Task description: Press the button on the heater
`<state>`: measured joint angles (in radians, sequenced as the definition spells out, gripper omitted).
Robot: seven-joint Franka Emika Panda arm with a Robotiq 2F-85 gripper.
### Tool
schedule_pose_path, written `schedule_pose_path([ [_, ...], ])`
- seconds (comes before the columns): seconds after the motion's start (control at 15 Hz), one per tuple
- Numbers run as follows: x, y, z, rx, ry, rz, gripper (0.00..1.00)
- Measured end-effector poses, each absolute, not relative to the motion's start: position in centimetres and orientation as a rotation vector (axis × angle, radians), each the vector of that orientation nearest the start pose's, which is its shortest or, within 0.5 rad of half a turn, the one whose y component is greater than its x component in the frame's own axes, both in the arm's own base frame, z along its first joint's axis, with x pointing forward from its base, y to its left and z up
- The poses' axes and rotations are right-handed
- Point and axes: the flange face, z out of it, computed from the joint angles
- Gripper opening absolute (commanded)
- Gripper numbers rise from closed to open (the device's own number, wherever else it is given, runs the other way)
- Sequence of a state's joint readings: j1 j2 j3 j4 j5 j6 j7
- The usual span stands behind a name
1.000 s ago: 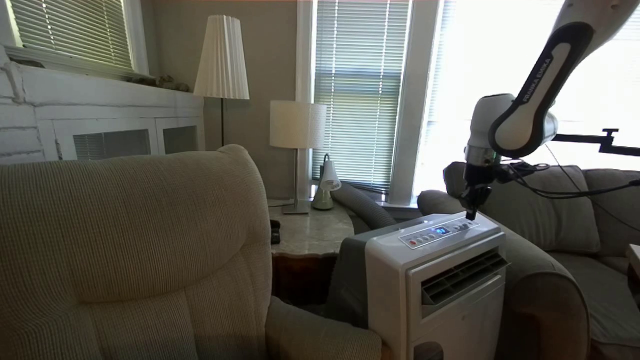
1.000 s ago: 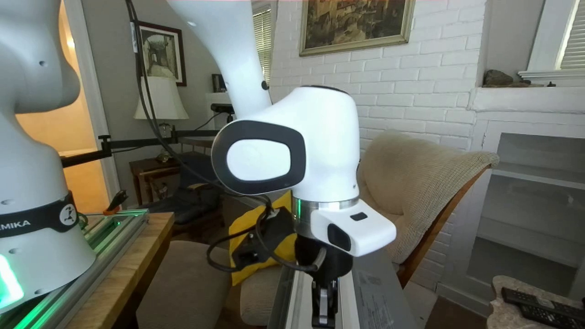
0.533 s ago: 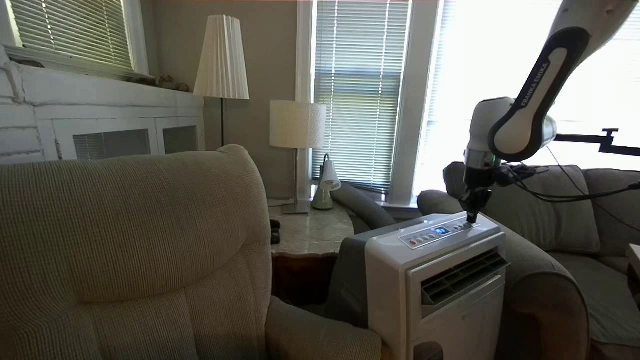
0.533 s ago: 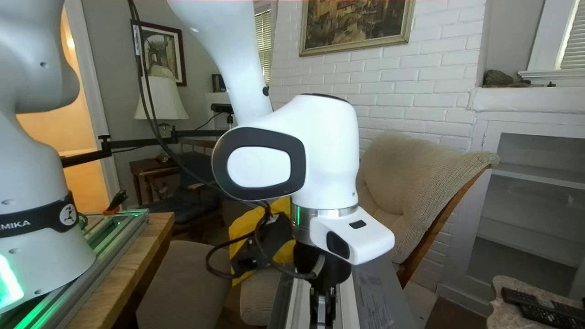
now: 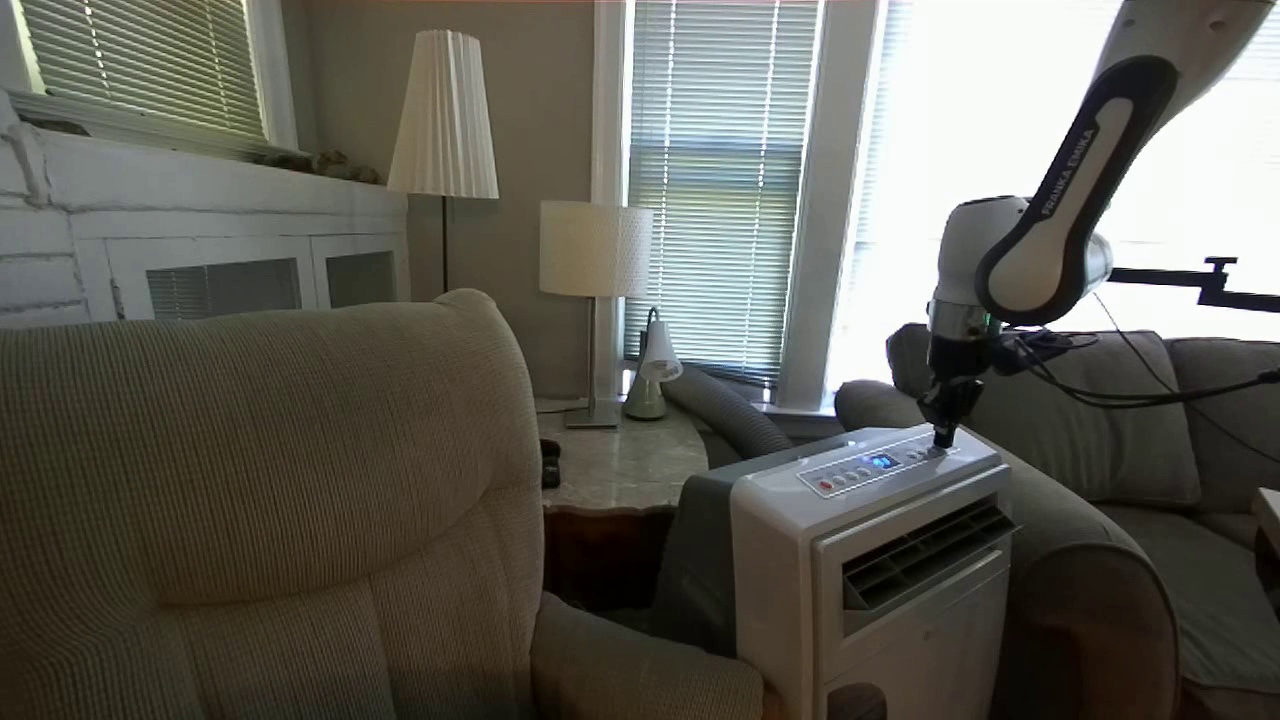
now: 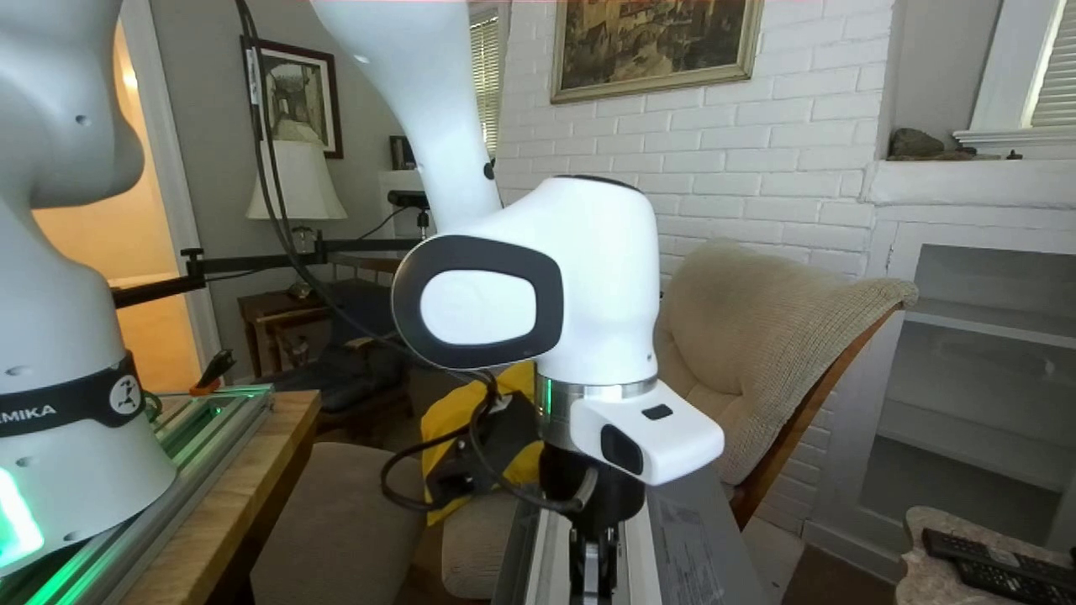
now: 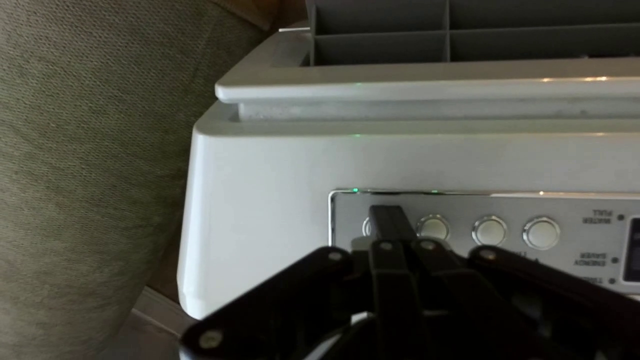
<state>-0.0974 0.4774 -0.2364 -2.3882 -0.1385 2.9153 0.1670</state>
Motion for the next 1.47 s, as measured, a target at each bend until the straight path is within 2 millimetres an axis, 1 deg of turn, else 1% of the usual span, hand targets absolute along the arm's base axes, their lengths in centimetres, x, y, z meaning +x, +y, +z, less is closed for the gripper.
schedule_pose_path([
  [0.73,47.1,-16.2,13.3,-3.245,0.537,-0.066,0.0],
  [0.8,47.2,-16.0,13.4,-3.246,0.53,-0.06,0.26],
  [0.87,47.3,-15.6,13.8,-3.248,0.52,-0.055,0.27],
  [0.93,47.4,-15.2,14.2,-3.251,0.51,-0.049,0.32],
  [1.07,47.5,-14.7,15.6,-3.263,0.511,-0.037,0.46],
  [1.47,47.0,-13.2,20.6,-3.279,0.596,0.056,0.88],
])
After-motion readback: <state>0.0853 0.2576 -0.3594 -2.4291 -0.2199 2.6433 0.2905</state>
